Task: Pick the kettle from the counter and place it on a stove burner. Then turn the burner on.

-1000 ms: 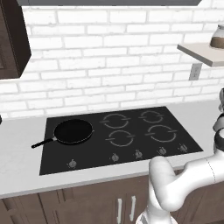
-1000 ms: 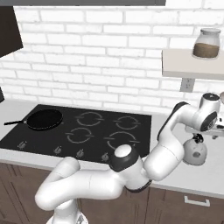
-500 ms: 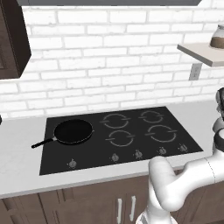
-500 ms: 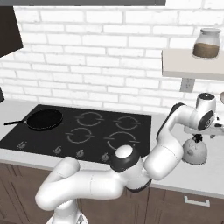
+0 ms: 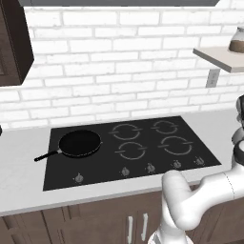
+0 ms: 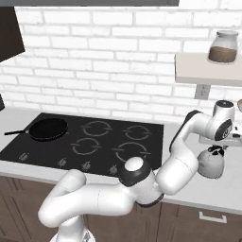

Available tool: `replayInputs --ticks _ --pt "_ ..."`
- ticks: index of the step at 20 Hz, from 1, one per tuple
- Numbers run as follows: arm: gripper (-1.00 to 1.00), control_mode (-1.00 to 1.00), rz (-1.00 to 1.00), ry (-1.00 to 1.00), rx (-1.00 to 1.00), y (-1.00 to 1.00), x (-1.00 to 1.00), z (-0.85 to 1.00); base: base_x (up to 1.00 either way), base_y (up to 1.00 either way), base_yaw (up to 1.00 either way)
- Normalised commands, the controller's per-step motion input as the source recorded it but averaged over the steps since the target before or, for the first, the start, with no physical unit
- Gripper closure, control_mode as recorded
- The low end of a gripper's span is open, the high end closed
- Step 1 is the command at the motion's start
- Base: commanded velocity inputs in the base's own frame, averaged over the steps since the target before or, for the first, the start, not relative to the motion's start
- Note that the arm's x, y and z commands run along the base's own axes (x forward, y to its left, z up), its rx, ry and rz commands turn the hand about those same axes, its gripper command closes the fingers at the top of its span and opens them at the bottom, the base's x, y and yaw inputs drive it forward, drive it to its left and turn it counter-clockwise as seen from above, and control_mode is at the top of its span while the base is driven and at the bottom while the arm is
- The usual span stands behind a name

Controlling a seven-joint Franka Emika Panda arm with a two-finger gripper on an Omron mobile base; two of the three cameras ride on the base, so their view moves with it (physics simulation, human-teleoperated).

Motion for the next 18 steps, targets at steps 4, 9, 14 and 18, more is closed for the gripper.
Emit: replayInputs --ticks 4,9,14,18 --pt "1.00 -1.00 -0.06 -0.05 0.13 0.14 -0.32 0.04 0.00 0.00 0.00" --pt "1.00 -1.00 -0.15 -0.21 0.20 0.83 -0.45 0.23 0.00 0.00 0.00" --pt "1.00 -1.00 -0.24 -0.25 0.20 1.00 -0.44 0.07 0.00 0.00 0.00" --pt "1.00 -1.00 -0.29 -0.25 0.11 1.00 -0.26 0.01 0.00 0.00 0.00"
